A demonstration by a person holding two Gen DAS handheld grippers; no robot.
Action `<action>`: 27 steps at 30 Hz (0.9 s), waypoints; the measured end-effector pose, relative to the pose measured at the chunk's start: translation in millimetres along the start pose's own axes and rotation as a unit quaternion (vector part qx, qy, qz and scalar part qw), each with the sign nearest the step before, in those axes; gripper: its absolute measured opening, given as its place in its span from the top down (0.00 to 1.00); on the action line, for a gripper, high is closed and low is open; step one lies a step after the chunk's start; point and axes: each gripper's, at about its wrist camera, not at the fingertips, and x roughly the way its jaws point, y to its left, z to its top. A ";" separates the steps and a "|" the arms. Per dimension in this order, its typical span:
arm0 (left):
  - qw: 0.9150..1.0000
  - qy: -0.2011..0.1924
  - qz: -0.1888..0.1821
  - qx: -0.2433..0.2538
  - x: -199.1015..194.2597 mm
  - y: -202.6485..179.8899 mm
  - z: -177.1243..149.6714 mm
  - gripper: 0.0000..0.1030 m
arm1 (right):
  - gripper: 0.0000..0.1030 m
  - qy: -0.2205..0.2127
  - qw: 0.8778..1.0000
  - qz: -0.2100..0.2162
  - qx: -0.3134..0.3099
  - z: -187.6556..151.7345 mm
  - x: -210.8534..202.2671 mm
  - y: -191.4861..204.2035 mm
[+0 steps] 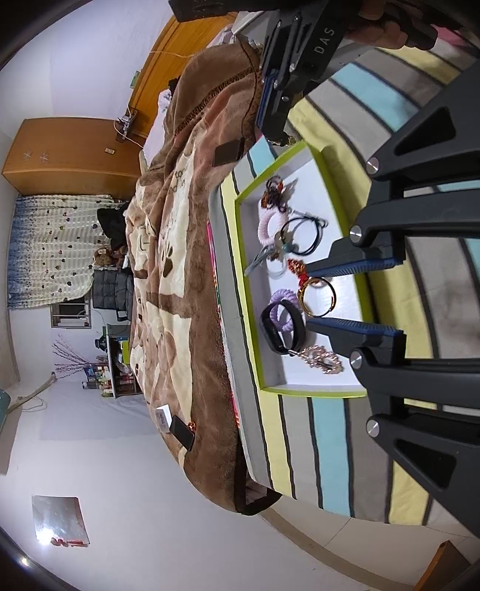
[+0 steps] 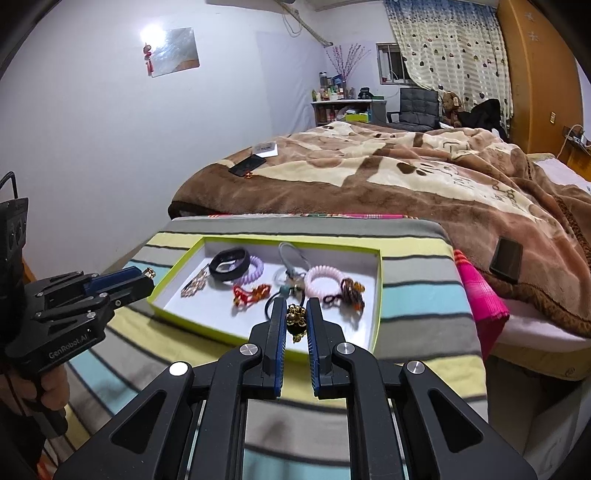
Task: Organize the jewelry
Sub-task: 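Carry the ring and charm into the green box and open both tools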
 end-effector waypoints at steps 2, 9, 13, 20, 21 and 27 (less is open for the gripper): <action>1.000 0.007 0.001 -0.003 11.1 3.4 2.3 0.77 | 0.90 0.005 1.000 0.003 0.005 3.1 10.8 -3.4; 0.999 0.042 0.013 -0.006 52.8 14.7 -1.0 0.77 | 0.89 0.038 0.999 0.012 0.021 3.7 53.8 -14.6; 0.998 0.058 0.016 -0.008 69.5 18.8 -4.3 0.77 | 0.89 0.055 0.998 0.016 0.026 0.1 74.2 -19.5; 0.997 0.078 0.017 -0.008 91.4 19.6 -6.9 0.77 | 0.89 0.076 0.997 0.012 0.025 -2.5 95.8 -22.5; 0.997 0.081 0.018 -0.008 93.7 19.6 -7.5 0.77 | 0.89 0.079 0.997 0.011 0.025 -2.9 97.8 -23.4; 0.995 0.095 0.013 -0.007 103.7 19.2 -11.1 0.77 | 0.89 0.081 0.996 0.014 0.025 -1.3 100.9 -24.8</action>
